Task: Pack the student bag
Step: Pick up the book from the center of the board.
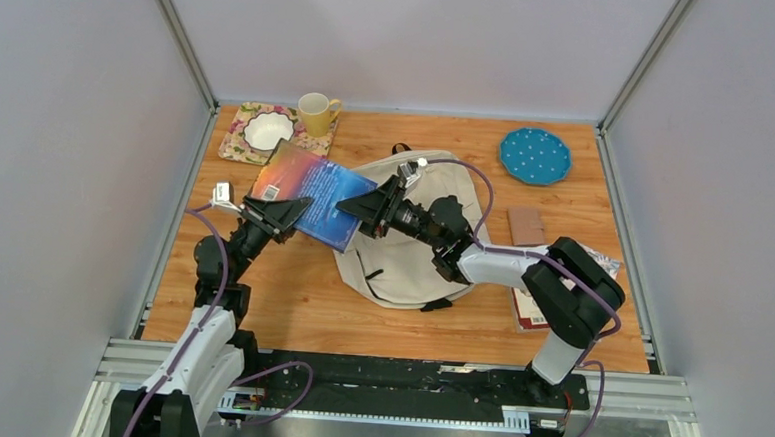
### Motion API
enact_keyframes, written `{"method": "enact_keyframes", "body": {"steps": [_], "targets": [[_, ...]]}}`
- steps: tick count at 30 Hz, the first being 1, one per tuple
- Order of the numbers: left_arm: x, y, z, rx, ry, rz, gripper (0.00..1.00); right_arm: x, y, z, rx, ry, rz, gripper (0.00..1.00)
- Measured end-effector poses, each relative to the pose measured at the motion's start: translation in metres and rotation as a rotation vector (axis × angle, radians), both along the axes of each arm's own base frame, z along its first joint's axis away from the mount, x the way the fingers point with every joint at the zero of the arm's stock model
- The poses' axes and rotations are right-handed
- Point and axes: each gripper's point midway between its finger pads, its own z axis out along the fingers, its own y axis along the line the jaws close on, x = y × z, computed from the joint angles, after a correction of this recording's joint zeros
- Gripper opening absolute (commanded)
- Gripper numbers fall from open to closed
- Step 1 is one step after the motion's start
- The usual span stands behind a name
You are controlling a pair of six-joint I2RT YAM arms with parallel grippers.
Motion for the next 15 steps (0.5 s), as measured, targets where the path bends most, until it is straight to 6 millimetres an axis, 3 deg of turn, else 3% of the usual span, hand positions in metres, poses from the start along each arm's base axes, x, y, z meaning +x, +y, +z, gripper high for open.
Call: {"method": "enact_keyframes", "body": {"steps": [1,3,4,5,7,8,10,11,12,15], "targets": [[0.0,0.001,0.002,-0.005,-0.006,0.004,0.0,0.001,0.001,0.0,0.003,0.004,0.001,0.38],[-0.001,0.001,0.005,-0.011,-0.017,0.005,0.0,0.002,0.002,-0.001,0.002,0.016,0.002,0.2],[-0.002,0.001,0.007,-0.015,-0.023,0.003,0.0,0.003,0.002,-0.003,-0.001,0.017,0.001,0.05],[-0.002,0.001,0.007,-0.019,-0.023,0.004,0.0,0.002,0.001,-0.003,0.001,0.019,0.002,0.0],[-0.002,0.001,0.007,-0.026,-0.018,0.001,0.04,0.002,0.001,-0.003,0.003,0.019,0.0,0.0],[-0.002,0.0,0.006,-0.025,-0.015,0.0,0.24,0.003,0.0,-0.004,0.001,0.021,-0.002,0.0],[-0.002,0.0,0.004,-0.024,-0.008,-0.005,0.41,0.003,-0.001,-0.006,0.0,0.023,-0.007,0.0],[-0.003,-0.001,0.003,-0.021,-0.006,-0.008,0.55,0.003,-0.002,-0.007,-0.001,0.025,-0.011,0.0],[-0.003,-0.002,0.001,-0.013,-0.001,-0.012,0.75,0.003,-0.003,-0.008,-0.004,0.026,-0.013,0.0],[-0.004,-0.007,-0.009,0.058,0.015,-0.038,0.77,0.004,-0.015,-0.02,-0.056,0.039,-0.036,0.0]]}}
